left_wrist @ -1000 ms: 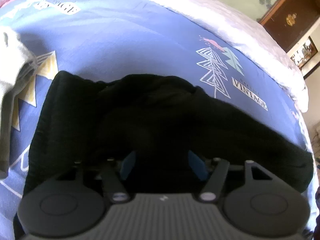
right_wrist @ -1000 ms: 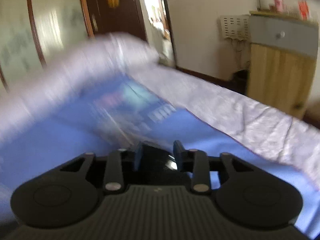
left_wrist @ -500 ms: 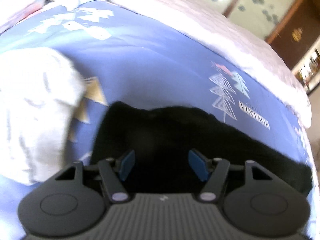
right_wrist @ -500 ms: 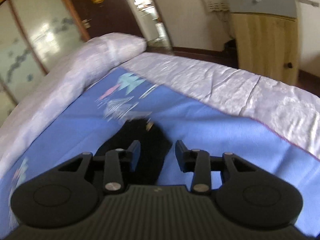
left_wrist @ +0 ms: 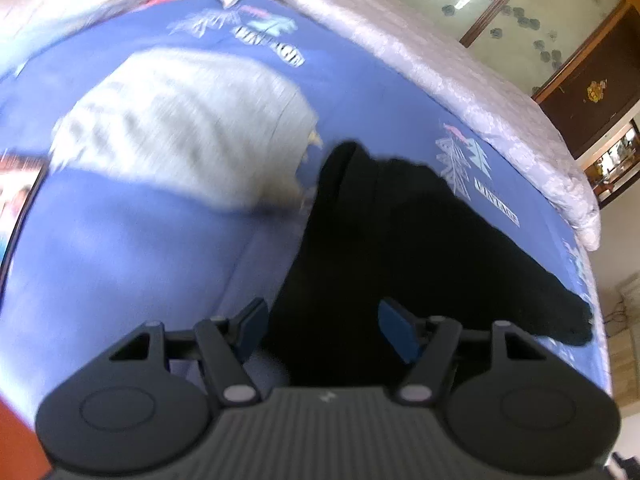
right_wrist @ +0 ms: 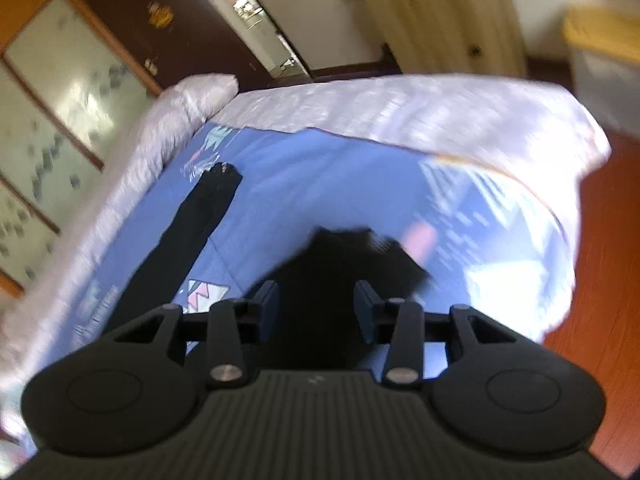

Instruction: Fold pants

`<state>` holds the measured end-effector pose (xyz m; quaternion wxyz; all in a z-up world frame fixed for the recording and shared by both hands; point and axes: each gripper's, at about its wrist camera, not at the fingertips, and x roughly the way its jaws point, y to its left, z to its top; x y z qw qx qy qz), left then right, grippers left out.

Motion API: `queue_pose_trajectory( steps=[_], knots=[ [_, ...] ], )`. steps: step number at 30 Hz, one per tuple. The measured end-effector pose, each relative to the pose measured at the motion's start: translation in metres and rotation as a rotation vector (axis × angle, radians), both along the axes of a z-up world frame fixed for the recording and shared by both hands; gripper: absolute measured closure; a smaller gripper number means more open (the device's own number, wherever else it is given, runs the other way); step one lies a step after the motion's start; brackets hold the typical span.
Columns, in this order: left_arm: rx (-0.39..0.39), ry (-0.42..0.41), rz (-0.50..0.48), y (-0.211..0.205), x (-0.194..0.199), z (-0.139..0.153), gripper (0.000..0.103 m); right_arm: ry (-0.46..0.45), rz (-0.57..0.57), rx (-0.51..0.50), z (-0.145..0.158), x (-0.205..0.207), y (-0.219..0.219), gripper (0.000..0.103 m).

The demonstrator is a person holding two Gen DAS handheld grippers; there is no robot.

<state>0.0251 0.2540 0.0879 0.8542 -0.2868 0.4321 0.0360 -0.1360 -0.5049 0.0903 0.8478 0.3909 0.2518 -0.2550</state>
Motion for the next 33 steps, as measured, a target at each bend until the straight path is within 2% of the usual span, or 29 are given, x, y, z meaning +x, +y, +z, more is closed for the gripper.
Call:
queue_pose_trajectory(
  steps=[4, 6, 8, 9, 12, 17, 22, 25, 28, 30, 31, 32, 33],
  knots=[
    [-0.083, 0.042, 0.016, 0.000, -0.031, -0.012, 0.040, -0.039, -0.035, 0.094, -0.016, -0.026, 0.001, 0.058],
    [-0.133, 0.050, 0.022, -0.002, -0.035, -0.016, 0.040, -0.065, -0.033, 0.150, -0.022, -0.027, 0.001, 0.058],
    [-0.166, 0.052, 0.024, -0.006, -0.034, -0.023, 0.035, -0.081, -0.024, 0.178, -0.027, -0.023, 0.002, 0.058],
    [-0.173, 0.059, 0.025, -0.008, -0.033, -0.025, 0.031, -0.084, -0.019, 0.183, -0.028, -0.021, 0.004, 0.058],
    [-0.176, 0.081, 0.020, -0.017, -0.029, -0.031, 0.032, -0.094, 0.014, 0.196, -0.026, -0.015, 0.009, 0.059],
    [-0.129, 0.049, 0.014, -0.018, -0.012, -0.017, 0.032, -0.123, 0.097, 0.124, -0.005, 0.004, 0.020, 0.058],
    [-0.008, -0.014, 0.001, -0.017, 0.046, 0.021, 0.032, -0.145, 0.191, 0.074, 0.028, 0.072, 0.026, 0.058],
    [-0.005, -0.050, -0.002, -0.019, 0.099, 0.039, 0.032, -0.142, 0.229, 0.016, 0.052, 0.131, 0.032, 0.058],
    [-0.014, -0.045, 0.000, -0.024, 0.155, 0.037, 0.032, -0.106, 0.232, -0.046, 0.068, 0.200, 0.031, 0.058],
    [0.044, -0.043, 0.015, -0.033, 0.189, 0.028, 0.032, -0.061, 0.212, -0.055, 0.067, 0.244, 0.022, 0.058],
    [0.122, -0.058, 0.010, -0.042, 0.201, 0.025, 0.030, -0.031, 0.203, -0.061, 0.064, 0.269, 0.016, 0.058],
    [0.250, -0.079, -0.013, -0.055, 0.213, 0.020, 0.029, 0.001, 0.193, -0.069, 0.060, 0.290, 0.011, 0.058],
    [0.363, -0.106, -0.051, -0.068, 0.221, 0.017, 0.023, 0.037, 0.183, -0.080, 0.055, 0.313, 0.005, 0.058]
  ],
)
